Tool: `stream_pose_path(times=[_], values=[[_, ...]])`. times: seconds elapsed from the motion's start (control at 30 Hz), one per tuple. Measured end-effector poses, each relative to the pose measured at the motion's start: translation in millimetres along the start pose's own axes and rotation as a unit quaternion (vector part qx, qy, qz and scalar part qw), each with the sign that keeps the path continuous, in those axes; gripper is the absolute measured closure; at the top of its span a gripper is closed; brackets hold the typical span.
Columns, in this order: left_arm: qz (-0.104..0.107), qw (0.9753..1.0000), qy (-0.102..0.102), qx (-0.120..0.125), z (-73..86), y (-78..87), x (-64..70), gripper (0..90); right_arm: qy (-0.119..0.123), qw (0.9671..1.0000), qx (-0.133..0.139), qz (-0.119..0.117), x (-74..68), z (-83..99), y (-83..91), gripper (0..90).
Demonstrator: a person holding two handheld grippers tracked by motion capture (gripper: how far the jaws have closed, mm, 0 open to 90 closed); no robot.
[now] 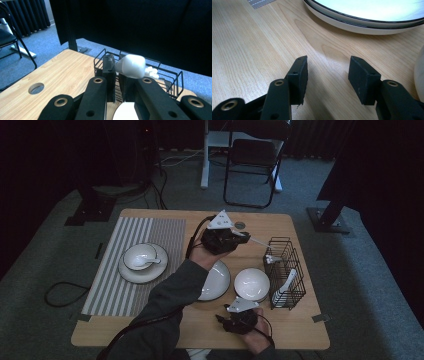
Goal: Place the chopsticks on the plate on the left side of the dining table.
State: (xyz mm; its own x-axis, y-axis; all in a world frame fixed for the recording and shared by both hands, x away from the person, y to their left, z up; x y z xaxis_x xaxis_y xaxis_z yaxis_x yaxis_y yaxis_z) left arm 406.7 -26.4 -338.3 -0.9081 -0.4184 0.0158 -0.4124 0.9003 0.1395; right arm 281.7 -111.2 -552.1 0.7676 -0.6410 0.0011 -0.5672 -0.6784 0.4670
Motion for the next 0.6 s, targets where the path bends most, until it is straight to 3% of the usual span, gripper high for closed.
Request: stream_pose_path(times=[0.6], values=[[-0.004,0.9998,0.008,0.017,0.8,24.8,-6.1,84.9,0.000,1.0000,0.000,-0.001,0.0,0.0,-0.2,48.8]])
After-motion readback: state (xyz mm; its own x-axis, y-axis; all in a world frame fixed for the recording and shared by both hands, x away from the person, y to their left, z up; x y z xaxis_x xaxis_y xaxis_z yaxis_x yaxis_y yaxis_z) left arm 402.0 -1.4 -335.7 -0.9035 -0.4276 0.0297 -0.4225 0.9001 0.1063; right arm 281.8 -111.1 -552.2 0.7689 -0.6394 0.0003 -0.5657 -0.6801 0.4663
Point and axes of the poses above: each handheld gripper's, and its own axes: y roughly backward along the jaws, z roughly out of its underside, x roughly to its right, the point moved 4 cm from there along -y, roughly forward along the jaws, and after that the axes turned 13 degrees about x, right-handed, at the moved point
